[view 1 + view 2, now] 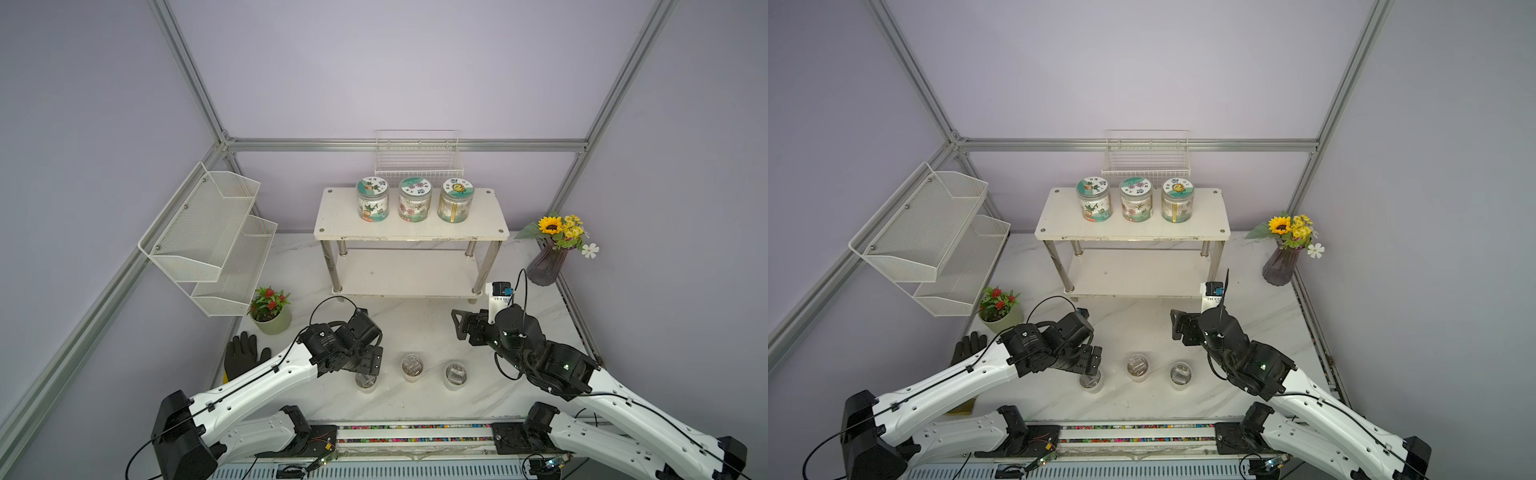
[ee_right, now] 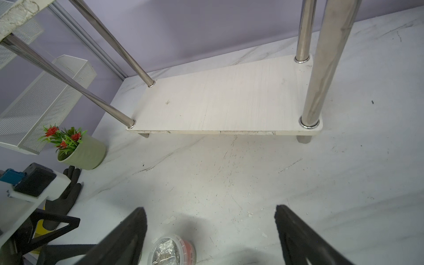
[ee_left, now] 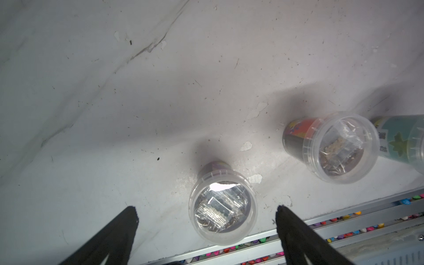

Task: Place the seed container on the shelf
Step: Pick up the seed jar at the center of the board.

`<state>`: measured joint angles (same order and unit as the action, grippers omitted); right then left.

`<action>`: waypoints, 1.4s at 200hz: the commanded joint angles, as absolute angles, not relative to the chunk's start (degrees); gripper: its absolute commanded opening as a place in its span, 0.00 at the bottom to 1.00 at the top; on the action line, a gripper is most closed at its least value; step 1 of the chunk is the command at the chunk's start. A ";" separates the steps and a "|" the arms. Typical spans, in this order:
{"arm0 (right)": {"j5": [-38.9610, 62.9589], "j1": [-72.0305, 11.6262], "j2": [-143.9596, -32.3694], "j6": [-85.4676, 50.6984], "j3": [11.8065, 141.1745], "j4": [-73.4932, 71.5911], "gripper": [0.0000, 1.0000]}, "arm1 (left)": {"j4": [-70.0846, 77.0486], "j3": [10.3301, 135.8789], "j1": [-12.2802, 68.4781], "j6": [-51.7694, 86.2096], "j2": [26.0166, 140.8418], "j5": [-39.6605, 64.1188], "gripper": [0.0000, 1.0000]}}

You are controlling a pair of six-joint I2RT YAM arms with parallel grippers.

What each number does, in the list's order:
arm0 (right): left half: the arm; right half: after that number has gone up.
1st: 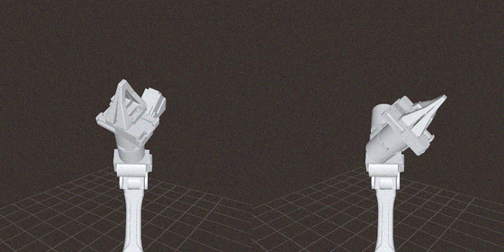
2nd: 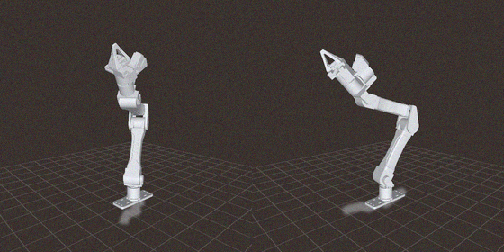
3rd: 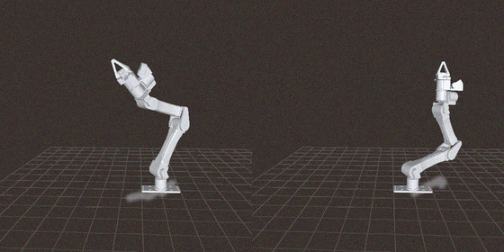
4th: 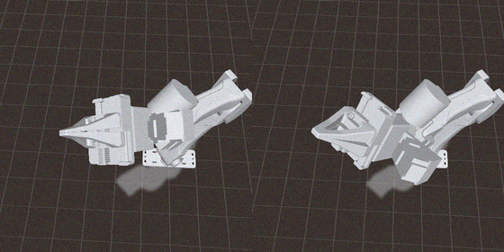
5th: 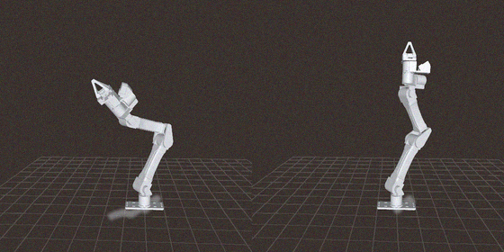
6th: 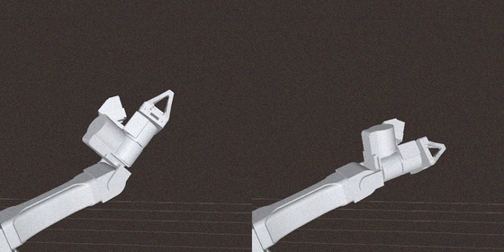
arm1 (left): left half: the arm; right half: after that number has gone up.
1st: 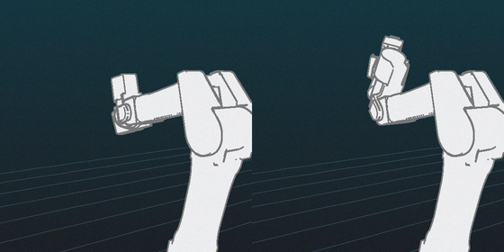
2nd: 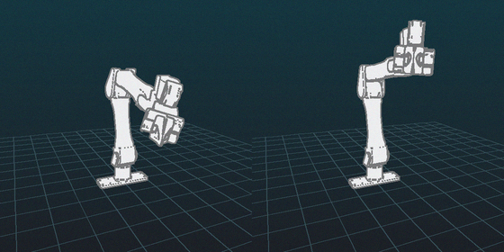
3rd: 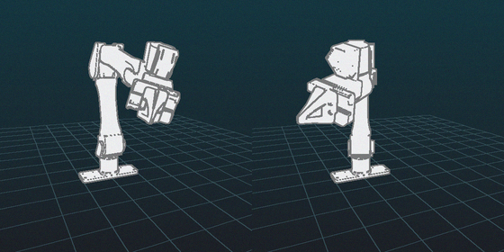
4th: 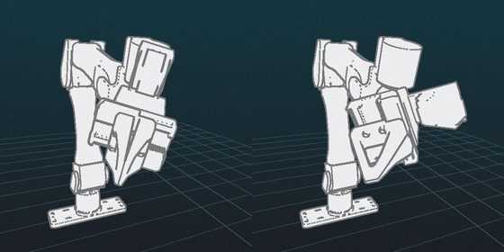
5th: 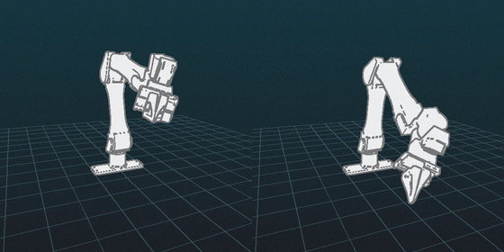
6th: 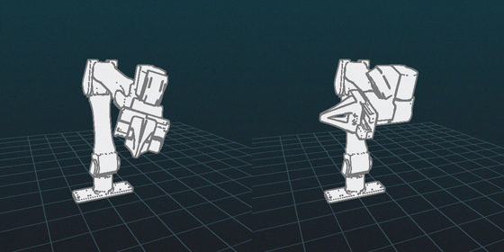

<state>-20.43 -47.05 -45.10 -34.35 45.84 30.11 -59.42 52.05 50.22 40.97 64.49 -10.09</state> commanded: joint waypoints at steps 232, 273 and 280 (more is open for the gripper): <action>-18.94 -47.31 -43.12 -35.46 43.81 31.68 0.89 | -58.59 49.23 60.32 51.97 73.98 -10.59 0.96; -18.46 -47.29 -44.23 -34.93 44.29 31.37 0.89 | -57.66 49.13 60.33 51.51 75.60 -10.04 0.96; -18.37 -47.29 -44.38 -34.89 44.22 31.38 0.89 | -57.65 49.07 60.38 51.50 75.64 -10.04 0.96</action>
<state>-18.57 -47.05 -43.81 -35.66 44.42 31.33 -58.57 49.34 60.14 51.46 75.42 -10.39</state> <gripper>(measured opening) 0.893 0.962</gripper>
